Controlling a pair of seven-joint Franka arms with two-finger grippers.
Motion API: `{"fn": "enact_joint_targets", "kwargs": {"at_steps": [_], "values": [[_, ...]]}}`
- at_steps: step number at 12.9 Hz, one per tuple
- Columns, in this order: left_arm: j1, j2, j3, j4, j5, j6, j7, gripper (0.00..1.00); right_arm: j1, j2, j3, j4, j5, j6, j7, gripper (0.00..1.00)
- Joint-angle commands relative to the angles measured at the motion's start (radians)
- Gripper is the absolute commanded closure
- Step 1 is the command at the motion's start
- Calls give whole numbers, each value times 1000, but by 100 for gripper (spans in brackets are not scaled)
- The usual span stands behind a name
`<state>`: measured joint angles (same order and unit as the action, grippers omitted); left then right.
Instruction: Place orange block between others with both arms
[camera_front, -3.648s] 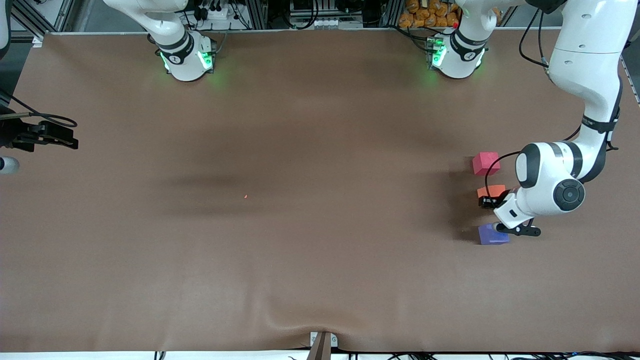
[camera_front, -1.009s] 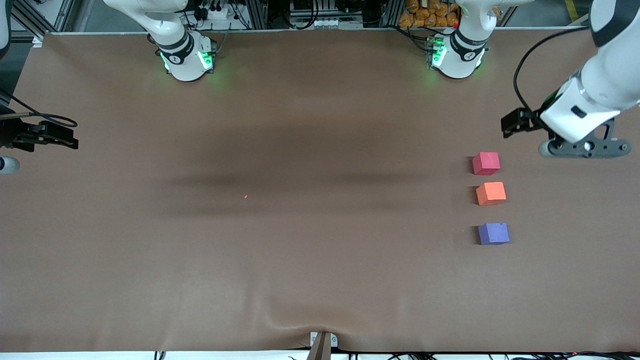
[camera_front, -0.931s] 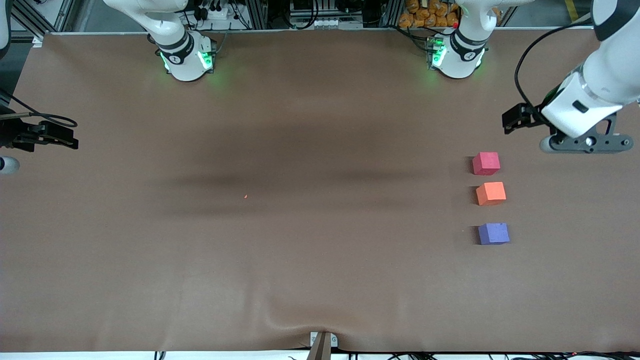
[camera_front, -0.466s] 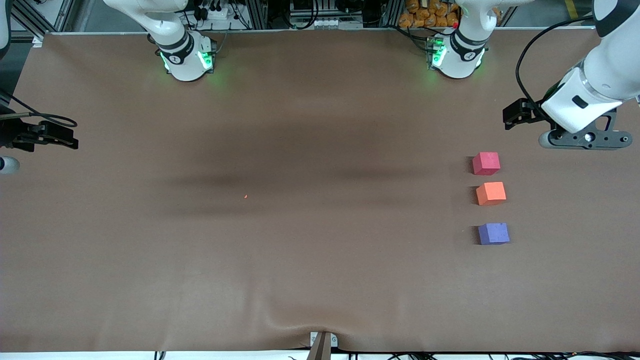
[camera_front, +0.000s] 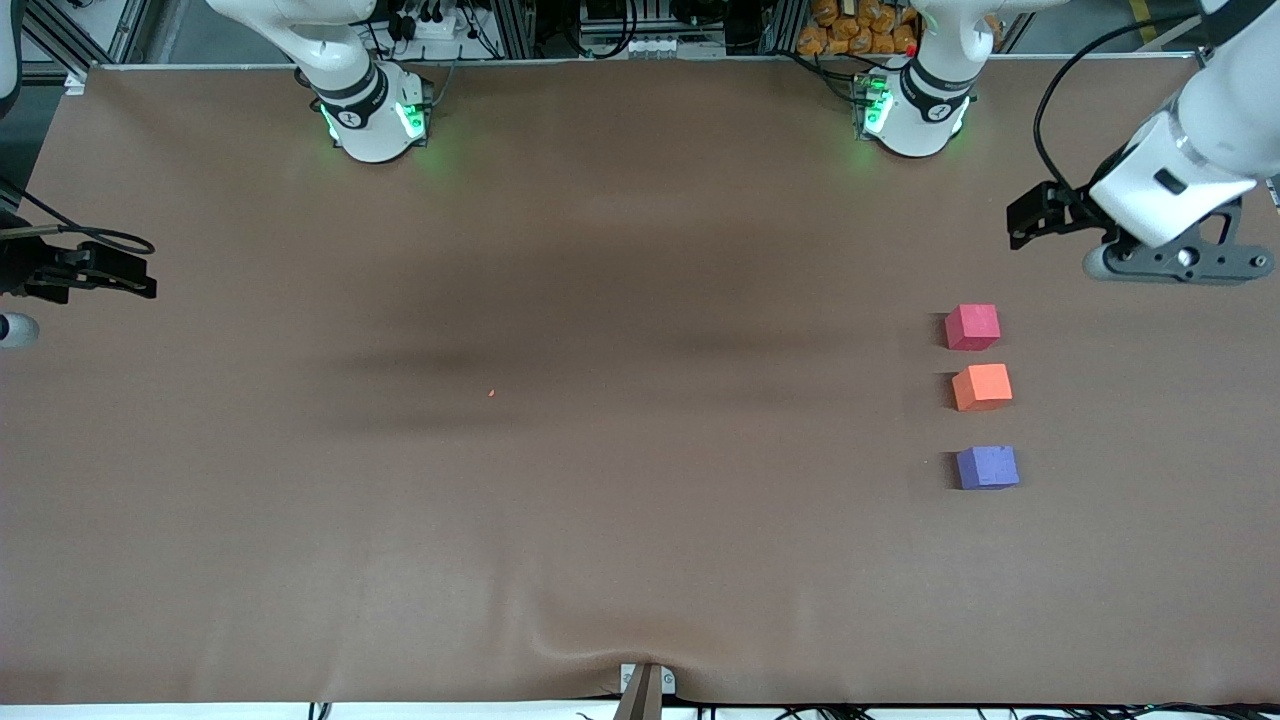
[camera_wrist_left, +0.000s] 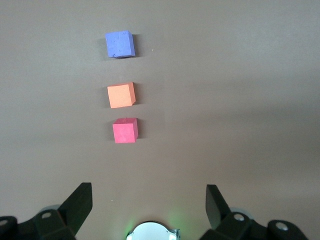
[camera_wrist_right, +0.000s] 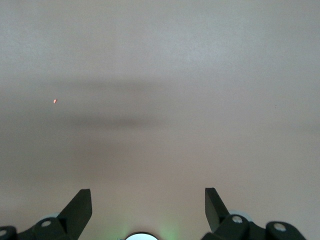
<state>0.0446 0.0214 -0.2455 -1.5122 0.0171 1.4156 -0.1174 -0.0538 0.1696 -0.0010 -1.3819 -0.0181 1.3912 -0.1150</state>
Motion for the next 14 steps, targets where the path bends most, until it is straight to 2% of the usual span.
{"fn": "enact_joint_targets", "kwargs": {"at_steps": [1,8,10,14], "values": [[18,-29,3,-19,-20,-27,16,0,-8,5,6,12,-6,-8,5,0],[-26,-44,48,-26,-20,-32,1,0,-8,5,6,12,-8,-9,5,0],[-64,-47,92,-34,-20,-33,-1,0,-8,5,6,12,-6,-9,3,0],[-68,-75,94,-55,-20,-33,-2,0,-9,4,6,14,-6,-9,5,0]]}}
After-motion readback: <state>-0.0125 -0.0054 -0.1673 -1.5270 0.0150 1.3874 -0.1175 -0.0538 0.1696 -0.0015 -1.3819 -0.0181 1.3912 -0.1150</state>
